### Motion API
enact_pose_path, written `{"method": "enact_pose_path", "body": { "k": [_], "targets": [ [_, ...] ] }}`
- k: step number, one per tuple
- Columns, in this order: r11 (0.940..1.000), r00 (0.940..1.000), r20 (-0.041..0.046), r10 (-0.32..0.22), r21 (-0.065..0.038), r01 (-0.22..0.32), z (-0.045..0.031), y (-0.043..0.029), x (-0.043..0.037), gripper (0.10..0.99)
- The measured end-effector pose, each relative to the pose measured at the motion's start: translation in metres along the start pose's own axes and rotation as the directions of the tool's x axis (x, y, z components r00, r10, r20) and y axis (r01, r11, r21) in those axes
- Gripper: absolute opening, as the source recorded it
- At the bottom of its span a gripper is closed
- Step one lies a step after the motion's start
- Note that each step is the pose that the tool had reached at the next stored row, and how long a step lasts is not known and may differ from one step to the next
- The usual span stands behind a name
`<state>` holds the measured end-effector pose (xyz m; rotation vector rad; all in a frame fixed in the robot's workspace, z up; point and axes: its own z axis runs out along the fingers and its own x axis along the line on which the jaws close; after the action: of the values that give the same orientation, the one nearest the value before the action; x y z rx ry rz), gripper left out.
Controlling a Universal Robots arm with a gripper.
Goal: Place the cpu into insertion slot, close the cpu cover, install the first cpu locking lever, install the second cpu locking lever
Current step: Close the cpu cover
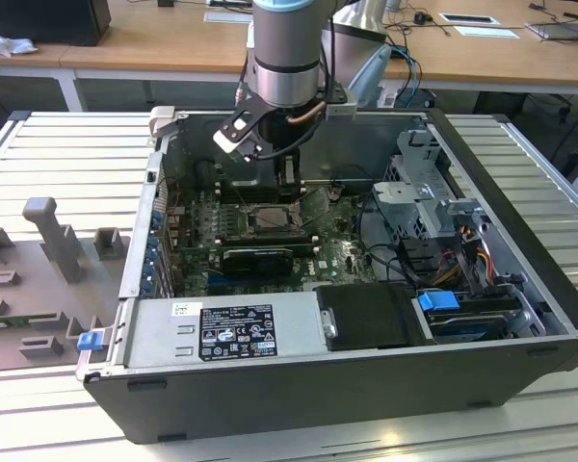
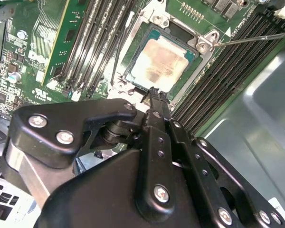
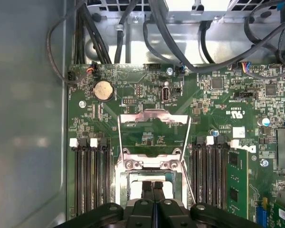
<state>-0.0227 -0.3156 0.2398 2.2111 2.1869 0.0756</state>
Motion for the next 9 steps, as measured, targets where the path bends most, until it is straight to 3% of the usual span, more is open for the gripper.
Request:
{"method": "enact_pose_path", "body": {
  "k": [9],
  "targets": [
    [1.0000, 1.0000, -0.0003, 0.000, 0.000, 0.000, -0.0060, 0.0003, 0.0002, 0.106]
  ]
}}
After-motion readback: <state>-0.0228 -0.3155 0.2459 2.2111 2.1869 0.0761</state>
